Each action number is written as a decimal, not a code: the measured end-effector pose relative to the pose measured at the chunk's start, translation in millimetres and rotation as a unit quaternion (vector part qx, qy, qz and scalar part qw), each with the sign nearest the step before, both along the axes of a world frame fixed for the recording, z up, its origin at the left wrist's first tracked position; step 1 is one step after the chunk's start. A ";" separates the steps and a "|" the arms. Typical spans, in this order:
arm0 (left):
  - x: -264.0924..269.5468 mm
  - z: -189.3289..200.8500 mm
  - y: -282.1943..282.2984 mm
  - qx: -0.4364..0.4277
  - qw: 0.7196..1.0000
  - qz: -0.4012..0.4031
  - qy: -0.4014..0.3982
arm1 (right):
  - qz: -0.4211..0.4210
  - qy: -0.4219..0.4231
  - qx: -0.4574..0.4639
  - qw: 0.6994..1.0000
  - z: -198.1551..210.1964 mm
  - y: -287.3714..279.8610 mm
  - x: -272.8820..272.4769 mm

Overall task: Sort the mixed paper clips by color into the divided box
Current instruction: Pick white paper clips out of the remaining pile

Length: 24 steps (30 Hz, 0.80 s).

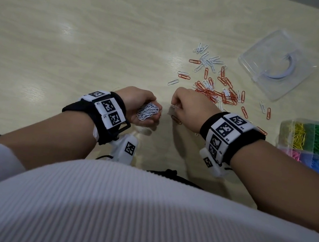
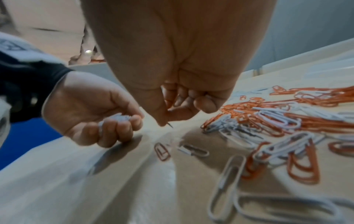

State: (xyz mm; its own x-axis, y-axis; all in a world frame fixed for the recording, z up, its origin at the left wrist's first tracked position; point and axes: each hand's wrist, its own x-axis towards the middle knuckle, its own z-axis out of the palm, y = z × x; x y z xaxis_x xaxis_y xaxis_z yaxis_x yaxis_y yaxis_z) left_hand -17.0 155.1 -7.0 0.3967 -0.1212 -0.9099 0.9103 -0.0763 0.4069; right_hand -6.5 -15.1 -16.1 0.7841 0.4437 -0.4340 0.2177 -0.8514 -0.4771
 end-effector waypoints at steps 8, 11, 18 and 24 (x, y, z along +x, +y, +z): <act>3.0 -2.4 -6.9 -0.017 0.999 0.033 -0.017 | -0.009 0.012 0.143 0.990 17.5 16.3 -1.6; 2.8 -1.8 -10.3 -0.061 0.996 0.058 -0.013 | -0.003 0.006 0.152 0.988 18.6 24.5 -0.7; 7.9 -3.4 -5.1 -0.036 0.999 0.027 0.018 | 0.037 -0.131 -0.045 0.990 -5.3 16.1 25.9; 17.8 -1.1 -2.6 0.003 1.000 0.024 -0.006 | 0.091 -0.172 -0.134 0.972 -6.1 16.7 29.2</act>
State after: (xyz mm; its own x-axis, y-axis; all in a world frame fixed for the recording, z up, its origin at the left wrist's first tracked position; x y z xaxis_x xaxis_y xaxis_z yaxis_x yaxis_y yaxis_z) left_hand 0.8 152.5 -8.1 0.4124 -0.0961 -0.9059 0.9081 -0.0359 0.4172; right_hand 22.7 1.7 -22.2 0.8228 0.4953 -0.2788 0.4831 -0.8678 -0.1159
